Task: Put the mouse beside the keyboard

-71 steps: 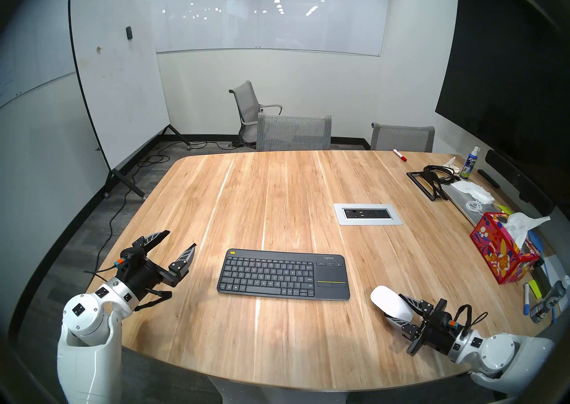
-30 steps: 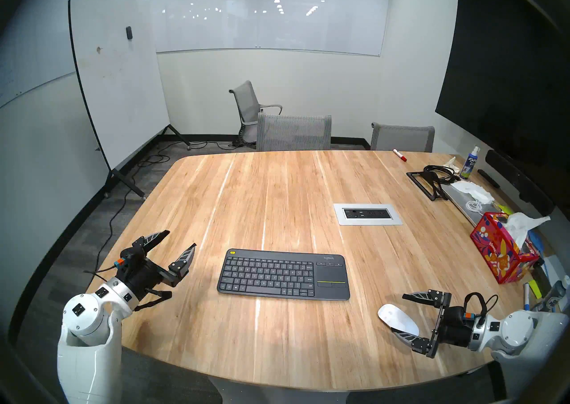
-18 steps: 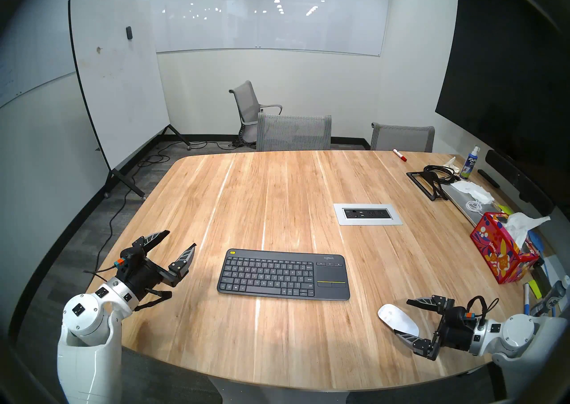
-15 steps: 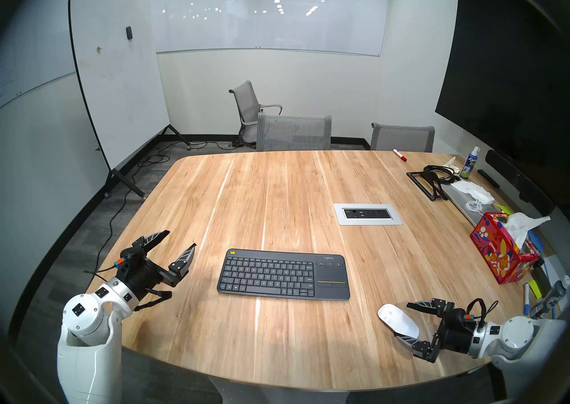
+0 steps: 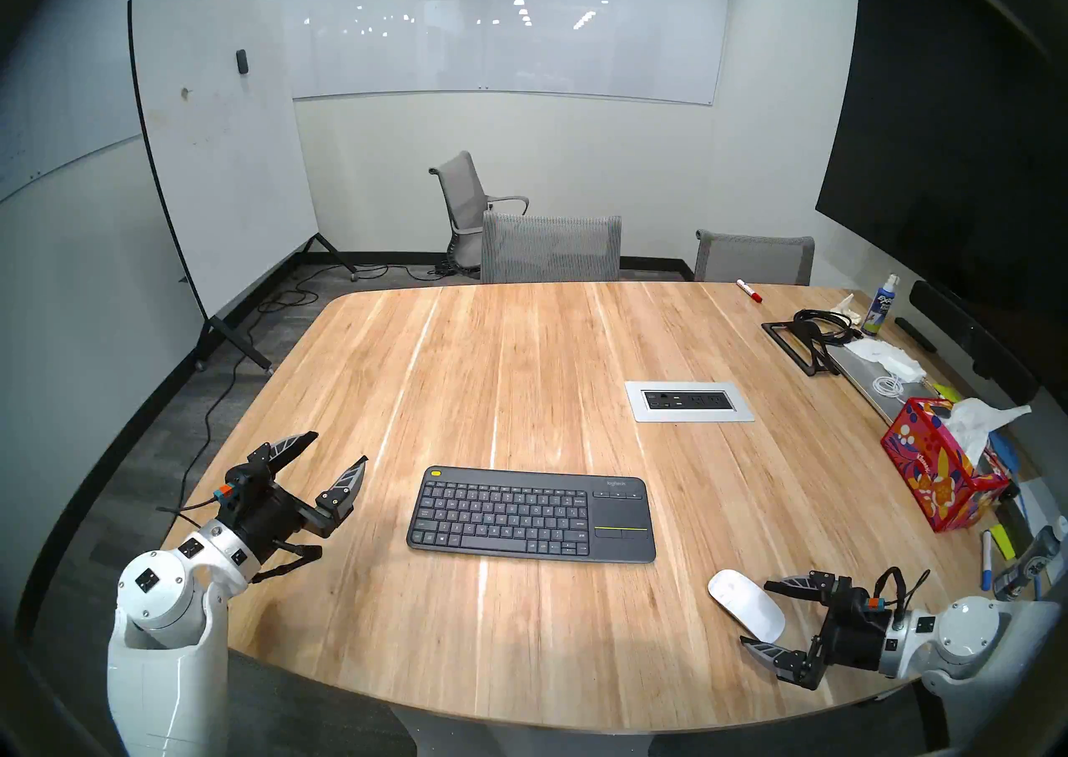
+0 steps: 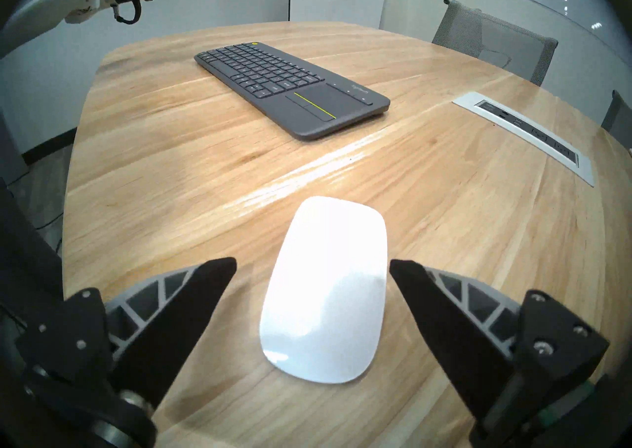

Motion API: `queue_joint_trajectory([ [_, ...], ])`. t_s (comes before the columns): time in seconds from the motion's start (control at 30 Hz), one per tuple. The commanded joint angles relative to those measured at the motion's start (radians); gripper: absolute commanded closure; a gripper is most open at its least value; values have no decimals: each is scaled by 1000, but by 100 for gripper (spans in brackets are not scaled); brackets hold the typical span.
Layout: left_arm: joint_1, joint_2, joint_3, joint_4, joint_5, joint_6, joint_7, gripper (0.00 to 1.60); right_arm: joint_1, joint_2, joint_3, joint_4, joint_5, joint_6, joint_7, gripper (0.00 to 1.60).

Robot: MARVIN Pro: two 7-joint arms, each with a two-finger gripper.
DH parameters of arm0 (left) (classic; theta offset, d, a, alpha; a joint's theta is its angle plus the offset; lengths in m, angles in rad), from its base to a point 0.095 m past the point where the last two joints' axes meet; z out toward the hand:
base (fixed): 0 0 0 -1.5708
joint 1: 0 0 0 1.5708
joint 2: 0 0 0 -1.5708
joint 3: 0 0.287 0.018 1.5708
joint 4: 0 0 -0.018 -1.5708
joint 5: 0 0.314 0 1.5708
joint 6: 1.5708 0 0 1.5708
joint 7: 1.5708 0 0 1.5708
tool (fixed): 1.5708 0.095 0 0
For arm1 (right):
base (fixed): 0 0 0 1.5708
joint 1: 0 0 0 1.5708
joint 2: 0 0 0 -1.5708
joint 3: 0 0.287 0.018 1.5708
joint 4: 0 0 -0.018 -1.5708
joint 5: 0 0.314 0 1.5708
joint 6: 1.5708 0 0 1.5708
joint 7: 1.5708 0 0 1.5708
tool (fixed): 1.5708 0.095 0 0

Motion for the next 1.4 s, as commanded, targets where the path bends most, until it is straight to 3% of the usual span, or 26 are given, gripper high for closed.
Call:
queue_joint_trajectory([
  [0.0, 0, -1, 2, -16, 2, -2, 1, 0, -1, 8, 20, -6, -32, 2, -7, 0],
  [0.27, 0, -1, 2, -16, 2, -2, 1, 0, 19, 10, 17, -13, -98, 12, -51, 0],
  [1.37, -1, -2, 1, -15, 2, -2, 0, 0, 148, 54, -88, 67, -196, 26, -135, 0],
])
